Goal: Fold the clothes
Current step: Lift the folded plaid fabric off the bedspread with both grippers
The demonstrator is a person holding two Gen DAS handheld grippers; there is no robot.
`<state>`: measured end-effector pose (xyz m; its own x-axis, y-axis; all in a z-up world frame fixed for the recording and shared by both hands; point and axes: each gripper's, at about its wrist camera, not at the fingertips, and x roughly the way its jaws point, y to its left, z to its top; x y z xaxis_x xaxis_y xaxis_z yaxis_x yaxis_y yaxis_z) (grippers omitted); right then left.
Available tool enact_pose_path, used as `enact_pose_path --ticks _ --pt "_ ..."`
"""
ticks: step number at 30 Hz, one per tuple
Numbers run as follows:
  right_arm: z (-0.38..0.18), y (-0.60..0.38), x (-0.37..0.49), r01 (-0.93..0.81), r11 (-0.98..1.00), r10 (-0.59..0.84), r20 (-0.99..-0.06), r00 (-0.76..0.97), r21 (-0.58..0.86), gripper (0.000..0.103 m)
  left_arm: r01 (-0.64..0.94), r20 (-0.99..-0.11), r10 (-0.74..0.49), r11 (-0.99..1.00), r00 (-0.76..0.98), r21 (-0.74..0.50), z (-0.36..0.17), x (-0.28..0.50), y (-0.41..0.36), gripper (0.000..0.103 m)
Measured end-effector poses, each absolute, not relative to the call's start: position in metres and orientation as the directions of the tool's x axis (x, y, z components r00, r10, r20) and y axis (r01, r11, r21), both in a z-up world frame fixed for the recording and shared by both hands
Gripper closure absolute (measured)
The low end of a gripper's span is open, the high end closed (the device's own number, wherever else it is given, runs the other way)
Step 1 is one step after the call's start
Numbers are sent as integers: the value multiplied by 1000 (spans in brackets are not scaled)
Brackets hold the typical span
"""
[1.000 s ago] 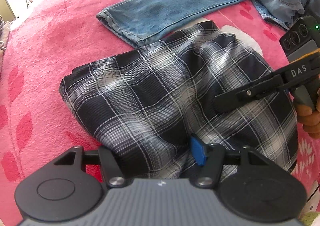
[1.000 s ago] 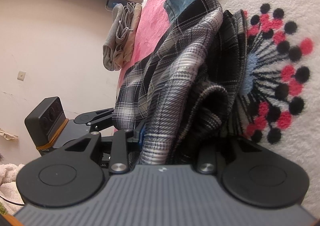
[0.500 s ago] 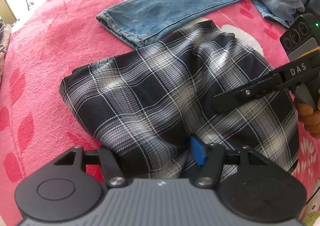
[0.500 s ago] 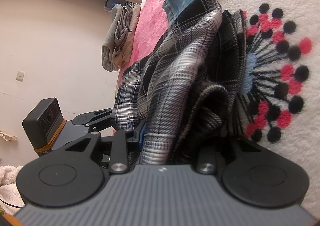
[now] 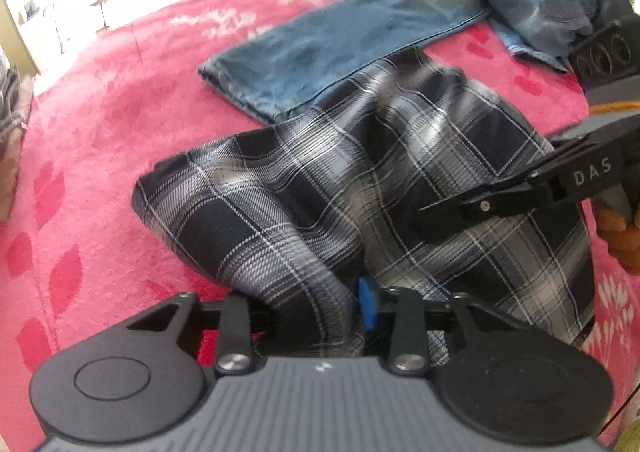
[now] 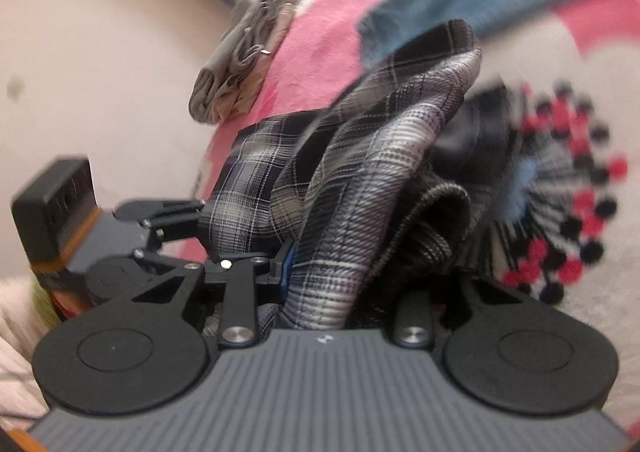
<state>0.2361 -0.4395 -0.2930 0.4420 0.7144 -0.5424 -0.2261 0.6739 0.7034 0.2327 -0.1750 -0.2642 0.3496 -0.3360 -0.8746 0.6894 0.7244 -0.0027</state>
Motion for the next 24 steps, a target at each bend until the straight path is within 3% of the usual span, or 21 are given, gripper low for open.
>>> enact_pose_path --ticks 10,14,24 --pt "-246 -419 214 -355 787 614 -581 535 505 75 660 -813 -433 746 389 -82 -234 229 -157 76" --pt "-229 -417 216 -389 804 593 -569 570 449 76 649 -795 -428 758 431 -56 -216 235 -160 76" --pt "-187 -425 245 -448 785 614 -445 652 428 76 601 -736 -369 797 567 63 -153 248 -170 76"
